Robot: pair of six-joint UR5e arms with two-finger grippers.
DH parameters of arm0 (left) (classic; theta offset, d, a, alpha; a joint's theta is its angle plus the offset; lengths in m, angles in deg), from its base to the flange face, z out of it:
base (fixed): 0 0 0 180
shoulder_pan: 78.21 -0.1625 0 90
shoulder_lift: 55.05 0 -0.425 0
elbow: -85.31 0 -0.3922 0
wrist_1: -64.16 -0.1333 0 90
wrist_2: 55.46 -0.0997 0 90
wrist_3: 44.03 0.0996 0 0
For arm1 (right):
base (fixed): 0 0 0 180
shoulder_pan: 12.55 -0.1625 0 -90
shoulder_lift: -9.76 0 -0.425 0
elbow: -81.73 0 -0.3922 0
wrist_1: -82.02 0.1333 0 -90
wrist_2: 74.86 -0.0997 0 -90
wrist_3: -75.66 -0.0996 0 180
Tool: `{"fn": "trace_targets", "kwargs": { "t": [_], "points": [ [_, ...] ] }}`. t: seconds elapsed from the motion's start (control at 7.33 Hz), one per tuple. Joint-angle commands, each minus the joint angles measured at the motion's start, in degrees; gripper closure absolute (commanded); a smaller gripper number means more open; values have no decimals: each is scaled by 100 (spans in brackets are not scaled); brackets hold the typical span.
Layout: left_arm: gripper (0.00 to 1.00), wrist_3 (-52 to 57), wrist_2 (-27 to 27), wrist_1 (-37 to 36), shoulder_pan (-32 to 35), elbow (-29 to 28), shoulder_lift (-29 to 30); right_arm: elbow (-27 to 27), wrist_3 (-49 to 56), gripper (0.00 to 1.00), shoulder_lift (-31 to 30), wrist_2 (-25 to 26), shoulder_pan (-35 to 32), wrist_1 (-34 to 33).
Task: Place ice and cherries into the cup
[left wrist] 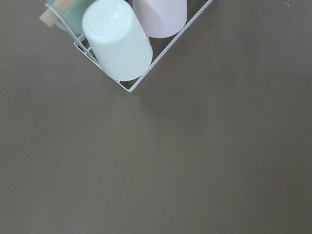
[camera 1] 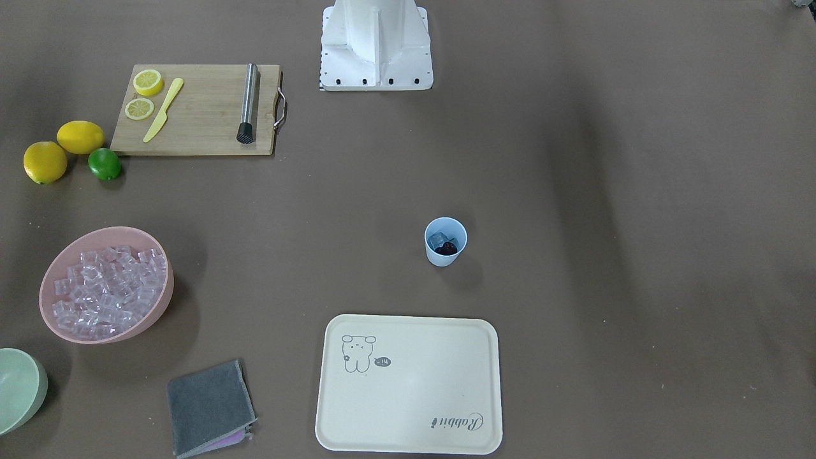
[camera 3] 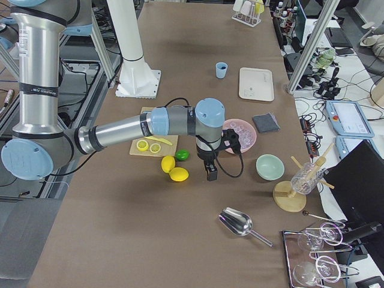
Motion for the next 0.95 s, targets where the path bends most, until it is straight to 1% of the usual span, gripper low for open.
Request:
{"fn": "trace_targets", "kwargs": {
  "t": [0.0,0.14,0.27,0.41,0.55,0.82],
  "points": [
    [2,0,-1,0,0,28,-39,1,-145,0,65,3,-9,-274],
    [2,0,-1,0,-8,20,-39,1,-172,0,39,-5,-18,-230],
    [2,0,-1,0,0,19,-48,35,-572,0,65,-5,-18,-177],
    [2,0,-1,0,0,37,-48,18,-715,0,13,99,-18,171],
    [2,0,-1,0,-8,20,-39,-8,-891,0,21,117,-18,296],
    [2,0,-1,0,-8,37,-48,9,-936,0,3,109,-18,298]
  ]
}}
